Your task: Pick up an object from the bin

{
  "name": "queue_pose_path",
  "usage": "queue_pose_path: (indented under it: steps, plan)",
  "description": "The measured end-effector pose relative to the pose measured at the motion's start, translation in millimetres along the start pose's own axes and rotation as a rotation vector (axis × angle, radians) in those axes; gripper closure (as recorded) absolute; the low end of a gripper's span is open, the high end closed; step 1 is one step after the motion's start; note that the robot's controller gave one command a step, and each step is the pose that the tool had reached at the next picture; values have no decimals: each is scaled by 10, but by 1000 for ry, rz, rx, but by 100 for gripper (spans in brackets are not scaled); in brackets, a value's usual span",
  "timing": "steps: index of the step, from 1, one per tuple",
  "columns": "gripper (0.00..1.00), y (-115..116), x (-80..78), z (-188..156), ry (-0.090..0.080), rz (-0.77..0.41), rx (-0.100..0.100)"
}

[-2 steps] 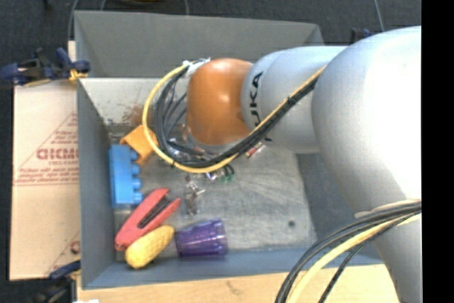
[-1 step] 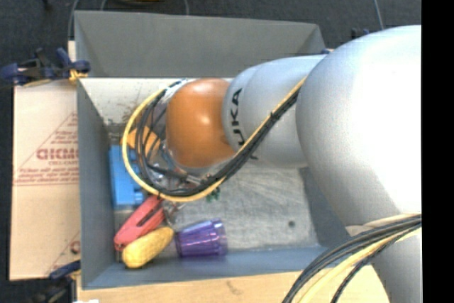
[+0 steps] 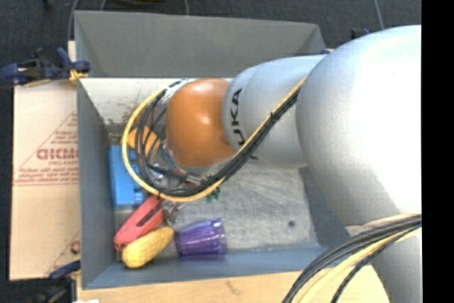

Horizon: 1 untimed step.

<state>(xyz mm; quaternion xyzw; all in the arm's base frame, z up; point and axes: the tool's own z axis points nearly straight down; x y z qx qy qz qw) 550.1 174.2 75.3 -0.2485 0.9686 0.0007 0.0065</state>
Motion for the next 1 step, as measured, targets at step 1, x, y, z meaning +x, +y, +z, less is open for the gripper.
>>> queue_pose_path:
  steps: [1]
  plan:
    - [100,-12,66,-1303,11,80,-1]
